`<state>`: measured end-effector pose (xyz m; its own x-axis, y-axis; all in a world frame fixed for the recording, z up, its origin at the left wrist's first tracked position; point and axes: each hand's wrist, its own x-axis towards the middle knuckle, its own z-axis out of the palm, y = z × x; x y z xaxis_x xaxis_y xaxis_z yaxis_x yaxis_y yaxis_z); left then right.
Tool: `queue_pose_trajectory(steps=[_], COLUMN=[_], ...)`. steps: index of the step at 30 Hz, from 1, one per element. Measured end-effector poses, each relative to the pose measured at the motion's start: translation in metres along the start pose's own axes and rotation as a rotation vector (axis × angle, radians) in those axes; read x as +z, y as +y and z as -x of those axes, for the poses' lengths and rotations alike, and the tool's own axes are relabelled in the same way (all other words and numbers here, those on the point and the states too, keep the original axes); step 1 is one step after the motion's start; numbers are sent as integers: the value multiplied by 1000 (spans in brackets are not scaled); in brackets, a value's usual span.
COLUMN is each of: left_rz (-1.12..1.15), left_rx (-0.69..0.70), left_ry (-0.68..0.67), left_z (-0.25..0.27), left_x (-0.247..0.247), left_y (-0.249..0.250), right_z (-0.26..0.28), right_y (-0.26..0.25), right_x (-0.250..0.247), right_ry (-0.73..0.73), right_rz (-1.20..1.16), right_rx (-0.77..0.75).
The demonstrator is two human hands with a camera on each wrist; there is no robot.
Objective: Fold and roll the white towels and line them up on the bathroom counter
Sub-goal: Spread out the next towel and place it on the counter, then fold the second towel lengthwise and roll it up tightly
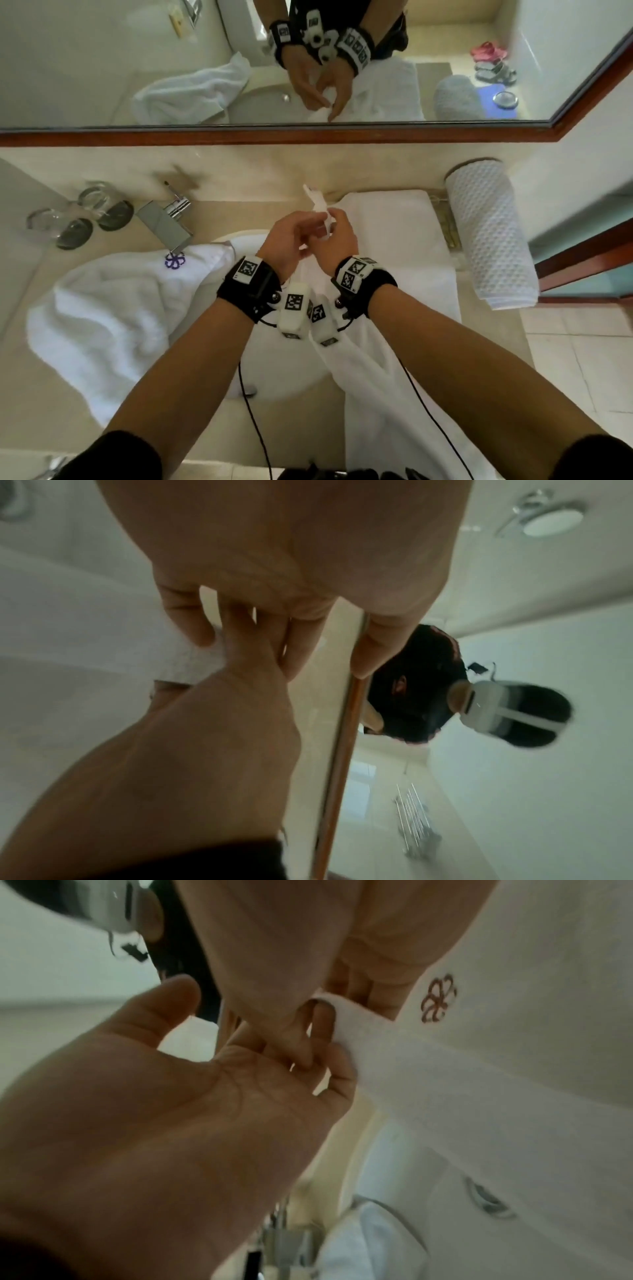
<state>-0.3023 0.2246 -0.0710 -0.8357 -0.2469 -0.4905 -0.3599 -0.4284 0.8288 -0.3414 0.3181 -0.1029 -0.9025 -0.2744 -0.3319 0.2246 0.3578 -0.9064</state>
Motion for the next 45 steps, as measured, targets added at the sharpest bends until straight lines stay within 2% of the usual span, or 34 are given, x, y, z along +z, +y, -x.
queue_pose_trajectory(steps=[4, 5, 7, 9, 10, 11, 14, 16, 19, 21, 24, 28, 30, 34, 39, 41, 43, 45], left_rz=[60, 77, 10, -209, -327, -453, -867, -1033, -1227, -1193, -951, -419, -287, -157, -41, -85, -171, -261], left_rx=[4, 6, 39, 129, 180, 217, 293, 314, 152, 66, 96, 46, 43, 10, -140, -201, -258, -239], left_ry=[-189, -190, -76, 103, 131, 95, -151, -198, -157, -121, -66, 148, 183, 126, 128, 146, 106, 73], left_z=[-2, -6, -17, -36, -47, -58, -87, -100, -125, -136, -129, -127, -130, -130, -129, -131, -135, -140], left_x=[25, 27, 34, 41, 41, 41, 40, 41, 28, 21, 25, 14, 6, 0, 3, 4, 7, 13], left_y=[17, 20, 21, 15, 10, 5, -8, -14, -26, -29, -12, 13, 18, 22, -11, -27, -36, -41], right_z=[-4, -5, -9, -14, -16, -18, -19, -17, -17, -20, -26, -47, -57, -72, -85, -91, -96, -102], right_y=[-12, -14, -16, -15, -14, -11, -4, -3, -1, 0, 0, 10, 12, -1, 14, 20, 19, 18], right_x=[-44, -56, -76, -96, -104, -110, -122, -125, -128, -130, -135, -138, -137, -134, -137, -139, -139, -142], right_ry=[101, 96, 80, 77, 70, 51, -41, -80, -95, -114, -88, 142, 196, 302, 297, 277, 281, 298], right_rz=[10, 11, -12, -46, -65, -102, -295, -363, -378, -375, -379, -298, -197, -119, 23, 70, 51, 58], right_rx=[-94, -118, -107, -46, -10, 30, 138, 151, 155, 165, 200, 230, 221, 181, 156, 146, 157, 158])
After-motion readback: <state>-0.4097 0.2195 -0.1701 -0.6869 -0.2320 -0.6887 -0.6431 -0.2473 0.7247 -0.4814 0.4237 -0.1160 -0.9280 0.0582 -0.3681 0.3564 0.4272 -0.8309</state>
